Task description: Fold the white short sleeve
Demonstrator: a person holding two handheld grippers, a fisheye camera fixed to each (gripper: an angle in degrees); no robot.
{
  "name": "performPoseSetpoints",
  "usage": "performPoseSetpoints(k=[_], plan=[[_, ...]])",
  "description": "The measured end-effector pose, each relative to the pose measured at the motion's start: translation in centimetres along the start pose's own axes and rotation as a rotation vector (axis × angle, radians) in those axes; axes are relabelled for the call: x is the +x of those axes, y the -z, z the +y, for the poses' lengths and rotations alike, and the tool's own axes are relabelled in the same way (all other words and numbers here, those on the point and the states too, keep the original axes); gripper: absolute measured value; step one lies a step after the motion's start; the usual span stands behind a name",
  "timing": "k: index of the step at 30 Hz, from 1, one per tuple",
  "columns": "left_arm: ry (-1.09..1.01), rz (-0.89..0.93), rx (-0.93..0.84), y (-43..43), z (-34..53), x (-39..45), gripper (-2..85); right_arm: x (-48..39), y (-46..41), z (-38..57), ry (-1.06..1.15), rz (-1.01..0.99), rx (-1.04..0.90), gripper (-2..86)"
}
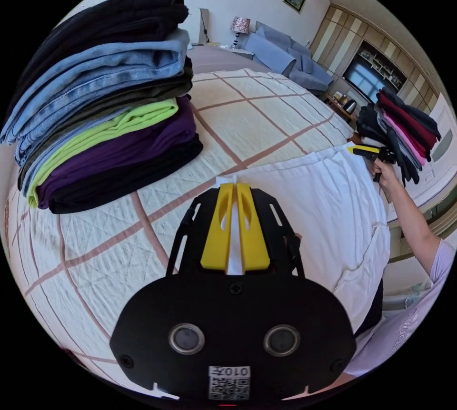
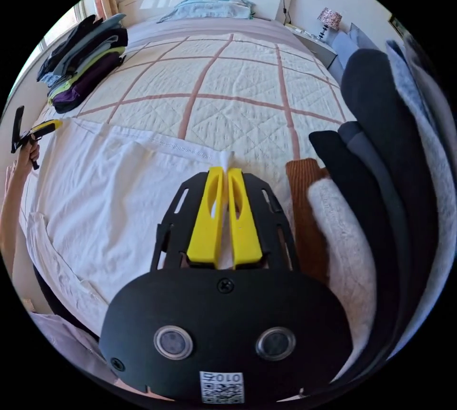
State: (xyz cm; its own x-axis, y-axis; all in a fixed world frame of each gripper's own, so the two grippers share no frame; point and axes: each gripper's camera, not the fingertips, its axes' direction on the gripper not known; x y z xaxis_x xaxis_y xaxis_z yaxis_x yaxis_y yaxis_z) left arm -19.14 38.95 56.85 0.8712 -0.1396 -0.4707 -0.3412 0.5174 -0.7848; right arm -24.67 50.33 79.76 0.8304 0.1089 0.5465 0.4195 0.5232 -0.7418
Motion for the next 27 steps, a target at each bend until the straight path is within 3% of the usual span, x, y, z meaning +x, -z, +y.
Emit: performPoseSetpoints(k=[8,11,13,17,20,24,27], plan=[[-0.300,0.100,0.321,12.3,6.8,4.7,-0.1,-4.2,12.8,10.8,0.139,0.103,0.385,3.4],[-0.483,0.164,0.378,17.9,12.9,6.7,-0.1,-4.8,17.6,20.3,0.315,0.037,0.505,3.4],[-0.559,0.190,0.370,20.0,17.1,7.6,-0.2,-4.5,19.2,27.9,0.444,-0.121,0.579,3.3],[-0.582,0.173,0.211,18.5,25.2,9.0,-0.2,-4.6,15.7,35.0,0.435,-0.256,0.500,3.1],[-0.521,0.145,0.100,15.6,28.4,9.2,-0.1,-6.6,11.2,37.3,0.418,-0.242,0.320,2.7],[-0.377,0.178,0.170,16.0,29.7,7.4,-0.1,-7.1,10.3,38.1,0.373,-0.220,0.292,1.8],[-0.404,0.176,0.210,18.0,29.6,7.8,-0.1,-6.8,12.7,38.1,0.389,-0.217,0.322,1.5]])
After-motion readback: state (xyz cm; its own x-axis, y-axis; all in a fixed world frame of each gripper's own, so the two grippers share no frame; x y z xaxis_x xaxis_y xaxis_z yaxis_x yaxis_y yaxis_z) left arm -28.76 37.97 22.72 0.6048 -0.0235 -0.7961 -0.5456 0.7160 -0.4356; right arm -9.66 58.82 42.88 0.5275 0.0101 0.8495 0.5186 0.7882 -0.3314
